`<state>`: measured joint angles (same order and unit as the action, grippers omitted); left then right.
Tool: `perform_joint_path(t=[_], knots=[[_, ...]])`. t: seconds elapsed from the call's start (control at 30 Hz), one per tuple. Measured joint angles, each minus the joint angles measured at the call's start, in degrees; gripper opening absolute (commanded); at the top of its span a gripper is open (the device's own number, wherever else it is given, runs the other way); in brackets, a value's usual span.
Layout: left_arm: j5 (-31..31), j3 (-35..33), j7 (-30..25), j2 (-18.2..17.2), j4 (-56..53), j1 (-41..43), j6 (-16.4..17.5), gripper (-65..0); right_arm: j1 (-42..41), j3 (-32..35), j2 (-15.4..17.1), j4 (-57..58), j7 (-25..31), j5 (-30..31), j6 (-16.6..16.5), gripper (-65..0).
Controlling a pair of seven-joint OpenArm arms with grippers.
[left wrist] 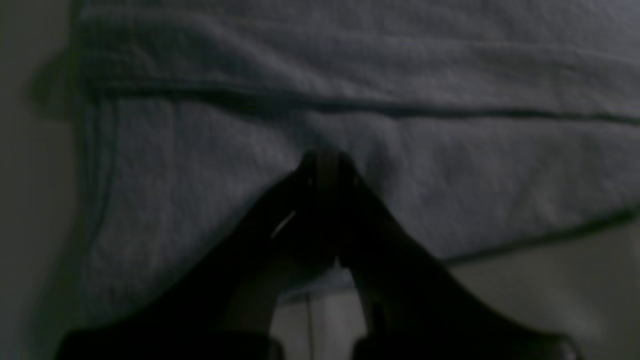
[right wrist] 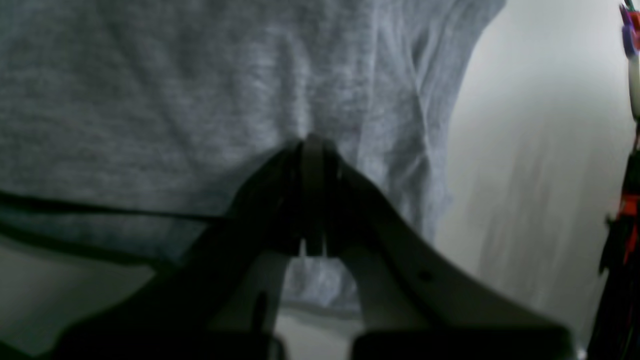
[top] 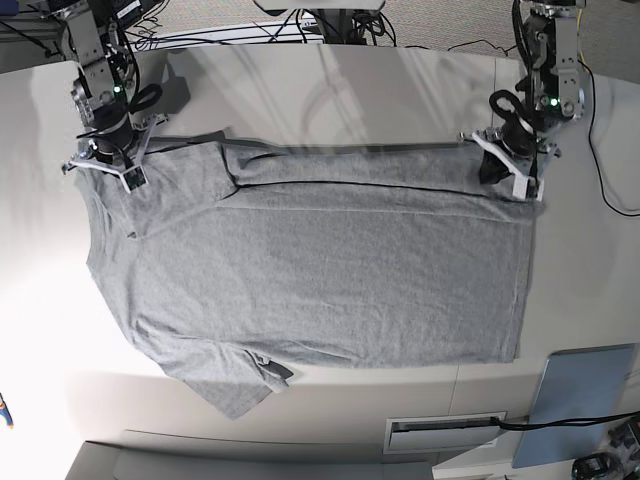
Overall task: Fold the T-shirt properly
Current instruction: 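Release the fold and lift both grippers back to the collar edge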
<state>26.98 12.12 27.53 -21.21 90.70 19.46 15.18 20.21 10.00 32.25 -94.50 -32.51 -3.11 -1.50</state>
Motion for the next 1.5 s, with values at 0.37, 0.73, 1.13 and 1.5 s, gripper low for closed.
perform_joint_path(t=[0.37,0.73,1.13,1.5], knots=[[0.63,0.33,-3.91,-0.7,5.14,12.04,1.84,-65.0,10.62,-1.16,0.28,-4.24,1.73,-5.9,1.7,-65.0],[-2.89,1.29,-5.11,-0.68,11.69,24.17,2.16,-65.0,26.6,-11.43,0.24,-10.54,2.4,-4.39,-0.63,-65.0],[-5.4,4.96,2.36,-0.55,18.29,27.65,4.9,-65.0,28.72,-13.73,0.13,-13.49,4.7,-6.56,-2.4,-65.0],[-5.22,4.92,2.86,-3.06,24.17,18.38,-2.08,-35.4,25.27,-22.47,0.13,-24.57,1.22,-6.51,-4.04,-47.9]])
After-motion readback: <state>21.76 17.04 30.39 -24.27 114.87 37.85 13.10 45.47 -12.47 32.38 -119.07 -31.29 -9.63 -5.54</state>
